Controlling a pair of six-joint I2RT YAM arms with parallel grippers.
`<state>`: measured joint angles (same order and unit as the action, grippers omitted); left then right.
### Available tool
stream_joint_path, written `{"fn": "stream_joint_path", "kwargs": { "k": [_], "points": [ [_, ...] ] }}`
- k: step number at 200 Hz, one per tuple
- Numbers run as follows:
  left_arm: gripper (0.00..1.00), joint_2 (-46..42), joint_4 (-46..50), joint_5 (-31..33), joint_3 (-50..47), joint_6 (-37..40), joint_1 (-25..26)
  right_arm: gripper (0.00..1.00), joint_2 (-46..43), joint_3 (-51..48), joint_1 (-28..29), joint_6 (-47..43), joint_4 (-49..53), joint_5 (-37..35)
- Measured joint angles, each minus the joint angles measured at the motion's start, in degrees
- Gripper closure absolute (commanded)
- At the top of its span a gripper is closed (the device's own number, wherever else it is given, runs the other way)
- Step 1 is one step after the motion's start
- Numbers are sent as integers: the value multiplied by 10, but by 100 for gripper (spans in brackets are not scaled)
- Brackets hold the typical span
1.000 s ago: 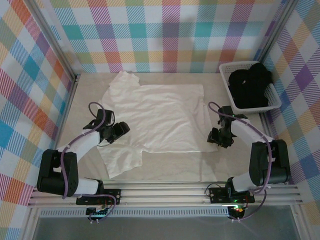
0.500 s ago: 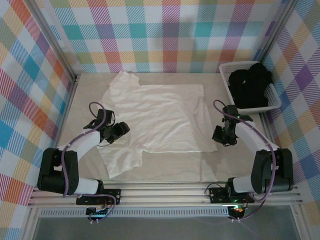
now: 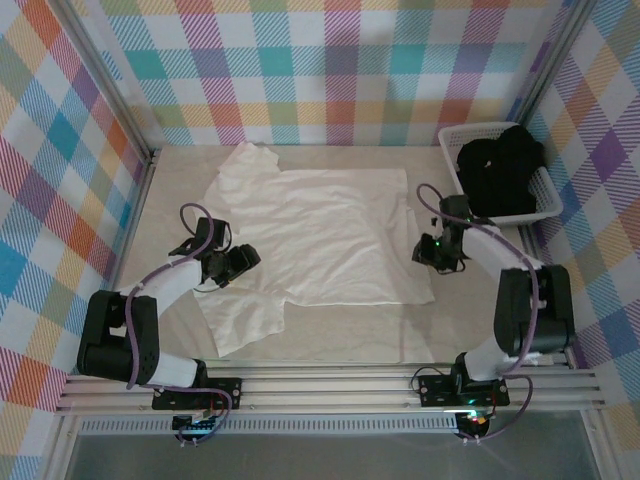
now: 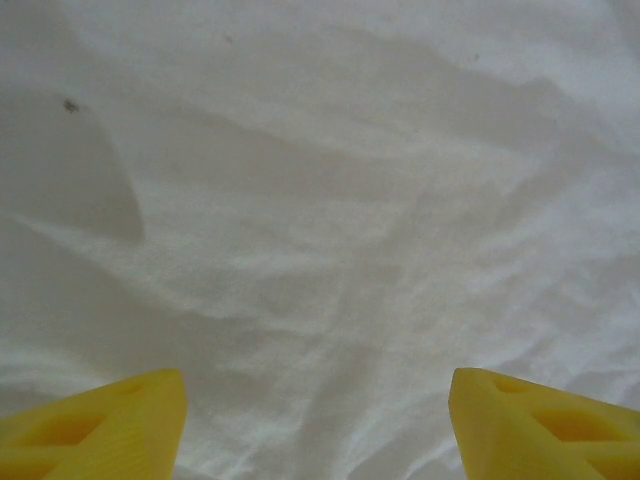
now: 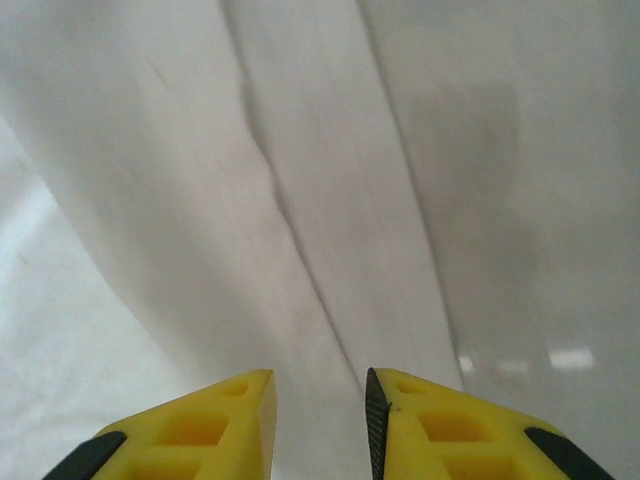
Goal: Fold the inside-out t-shirt
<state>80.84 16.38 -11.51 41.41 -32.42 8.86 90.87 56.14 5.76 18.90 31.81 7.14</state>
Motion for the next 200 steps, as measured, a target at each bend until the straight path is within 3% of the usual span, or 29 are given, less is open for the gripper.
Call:
{"fn": "stream_joint_path", "kwargs": {
  "k": [75, 200],
  "points": [
    [30, -2, 0, 0, 12, 5, 0, 70, 190, 158, 10, -35, -23, 0],
    [30, 1, 0, 0, 15, 18, 0, 99, 220, 189, 11, -49, 0, 6]
  ]
}}
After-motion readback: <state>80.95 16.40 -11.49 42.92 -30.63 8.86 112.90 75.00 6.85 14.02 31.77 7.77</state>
